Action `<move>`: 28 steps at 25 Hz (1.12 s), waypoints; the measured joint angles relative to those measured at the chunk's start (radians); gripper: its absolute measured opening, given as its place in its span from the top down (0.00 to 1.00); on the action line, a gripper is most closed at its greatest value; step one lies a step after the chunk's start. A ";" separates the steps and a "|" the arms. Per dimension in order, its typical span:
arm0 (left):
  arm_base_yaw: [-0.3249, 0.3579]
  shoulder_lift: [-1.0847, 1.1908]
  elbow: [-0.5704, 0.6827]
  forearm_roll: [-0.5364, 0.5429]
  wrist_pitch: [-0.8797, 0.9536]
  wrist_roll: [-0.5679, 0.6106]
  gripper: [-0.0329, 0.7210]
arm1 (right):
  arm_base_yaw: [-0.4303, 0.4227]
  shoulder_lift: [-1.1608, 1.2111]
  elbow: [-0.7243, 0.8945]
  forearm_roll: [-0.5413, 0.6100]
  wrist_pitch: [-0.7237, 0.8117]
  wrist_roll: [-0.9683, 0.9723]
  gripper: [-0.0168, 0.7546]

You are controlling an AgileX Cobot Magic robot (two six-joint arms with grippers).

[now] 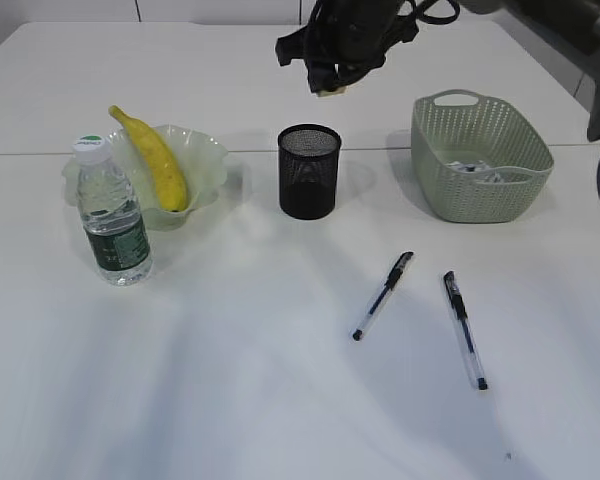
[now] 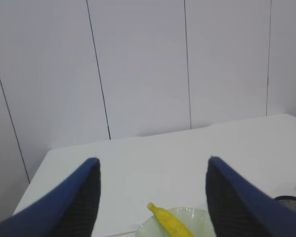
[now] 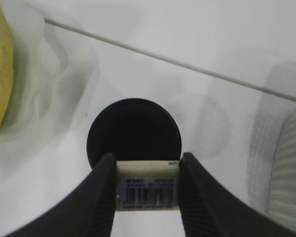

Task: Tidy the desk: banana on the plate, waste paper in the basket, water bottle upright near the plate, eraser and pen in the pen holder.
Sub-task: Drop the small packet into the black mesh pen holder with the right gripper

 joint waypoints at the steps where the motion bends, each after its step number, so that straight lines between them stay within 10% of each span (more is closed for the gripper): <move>1: 0.000 0.000 0.000 0.000 0.000 0.000 0.33 | -0.003 0.000 0.000 0.002 -0.017 0.000 0.61; 28: 0.000 0.000 0.000 0.000 0.000 0.000 0.33 | -0.023 0.087 0.000 0.051 -0.126 -0.002 0.61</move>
